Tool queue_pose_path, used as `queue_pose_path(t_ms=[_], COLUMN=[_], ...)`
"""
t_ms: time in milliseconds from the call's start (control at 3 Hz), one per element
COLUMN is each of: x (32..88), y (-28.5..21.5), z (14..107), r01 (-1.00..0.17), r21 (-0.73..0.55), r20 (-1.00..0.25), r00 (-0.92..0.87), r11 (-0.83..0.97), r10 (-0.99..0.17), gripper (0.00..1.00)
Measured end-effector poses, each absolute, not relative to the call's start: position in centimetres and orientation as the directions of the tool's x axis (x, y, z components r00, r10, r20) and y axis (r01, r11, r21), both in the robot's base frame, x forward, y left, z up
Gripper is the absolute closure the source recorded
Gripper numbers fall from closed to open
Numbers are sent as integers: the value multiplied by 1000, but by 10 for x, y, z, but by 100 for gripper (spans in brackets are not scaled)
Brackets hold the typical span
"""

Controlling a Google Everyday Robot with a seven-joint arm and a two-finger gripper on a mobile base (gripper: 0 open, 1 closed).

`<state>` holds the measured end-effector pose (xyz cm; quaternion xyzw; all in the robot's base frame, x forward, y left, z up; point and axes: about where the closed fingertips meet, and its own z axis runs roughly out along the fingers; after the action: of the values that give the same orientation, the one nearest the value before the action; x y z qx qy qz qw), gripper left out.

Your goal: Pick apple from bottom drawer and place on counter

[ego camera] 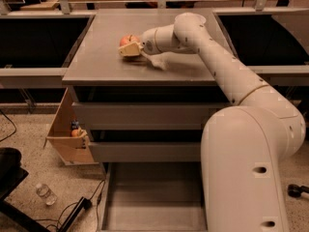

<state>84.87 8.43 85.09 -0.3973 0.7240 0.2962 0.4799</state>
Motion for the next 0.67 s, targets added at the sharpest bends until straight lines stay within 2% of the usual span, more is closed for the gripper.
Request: queue_pose_path(t_ms=[333, 667], x=[849, 849], y=[84, 84], z=[851, 851], r01=[-860, -860], r21=[48, 48], r20=[-930, -930], r00=[-224, -224], r11=[509, 509], r10=[-291, -291], gripper=[0, 0])
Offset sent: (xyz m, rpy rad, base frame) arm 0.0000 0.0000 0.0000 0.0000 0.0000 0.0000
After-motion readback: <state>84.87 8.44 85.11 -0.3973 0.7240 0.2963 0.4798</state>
